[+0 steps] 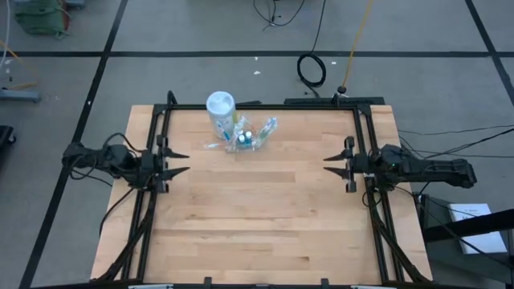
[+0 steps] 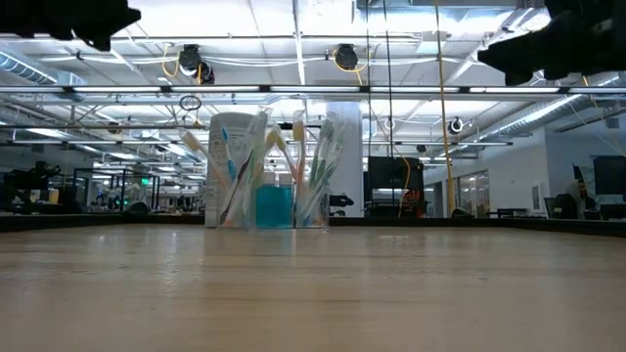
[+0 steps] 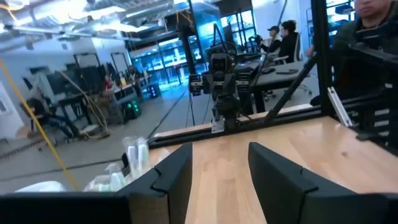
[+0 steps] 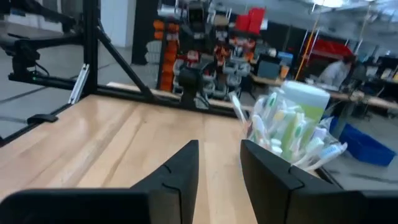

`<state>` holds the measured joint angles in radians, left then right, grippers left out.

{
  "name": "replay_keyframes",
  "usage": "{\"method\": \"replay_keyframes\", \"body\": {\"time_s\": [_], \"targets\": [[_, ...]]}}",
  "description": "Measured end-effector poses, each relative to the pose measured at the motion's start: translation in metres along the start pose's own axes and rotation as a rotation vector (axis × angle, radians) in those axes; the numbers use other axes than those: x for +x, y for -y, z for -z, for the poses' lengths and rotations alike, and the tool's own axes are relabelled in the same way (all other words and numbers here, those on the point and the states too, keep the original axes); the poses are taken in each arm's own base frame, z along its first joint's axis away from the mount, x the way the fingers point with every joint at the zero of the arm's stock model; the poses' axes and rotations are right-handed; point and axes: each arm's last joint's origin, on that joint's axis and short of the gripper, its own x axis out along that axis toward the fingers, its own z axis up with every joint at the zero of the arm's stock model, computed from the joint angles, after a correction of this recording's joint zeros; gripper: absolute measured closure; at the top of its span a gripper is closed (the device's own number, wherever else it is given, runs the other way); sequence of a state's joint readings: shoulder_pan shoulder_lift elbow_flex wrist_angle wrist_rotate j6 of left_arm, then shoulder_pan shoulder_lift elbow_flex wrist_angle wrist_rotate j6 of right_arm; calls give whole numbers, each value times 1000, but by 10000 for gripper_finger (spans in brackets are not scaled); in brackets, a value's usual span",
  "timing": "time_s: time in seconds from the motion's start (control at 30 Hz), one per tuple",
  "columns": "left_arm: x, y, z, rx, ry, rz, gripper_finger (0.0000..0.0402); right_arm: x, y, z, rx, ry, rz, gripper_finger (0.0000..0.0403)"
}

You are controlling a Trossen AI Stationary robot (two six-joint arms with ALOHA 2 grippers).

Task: Pick & Place toothbrushing station
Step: Return to Home Position

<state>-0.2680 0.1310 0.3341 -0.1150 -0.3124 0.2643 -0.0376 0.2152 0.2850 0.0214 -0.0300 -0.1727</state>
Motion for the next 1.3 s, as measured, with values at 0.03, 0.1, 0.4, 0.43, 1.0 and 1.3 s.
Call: {"method": "replay_keyframes", "body": {"time_s": [0.03,0.1,0.4,0.43,1.0,1.3], "targets": [[-1,1,5,13,3,2,240,-2,-1,3,-4,12,1,294],[-2,3,15,14,-3,-4,240,-5,-2,10,-5,24,3,293],[2,12,48,12,34,-38,240,-16,-5,25,22,3,-5,293],[2,12,50,2,37,-39,240,-16,-5,24,9,13,-11,293],[9,19,79,-106,-28,-45,240,-7,-10,45,37,97,-61,293],[9,20,80,-148,-34,-44,240,-7,-10,45,102,99,-63,293]]}}
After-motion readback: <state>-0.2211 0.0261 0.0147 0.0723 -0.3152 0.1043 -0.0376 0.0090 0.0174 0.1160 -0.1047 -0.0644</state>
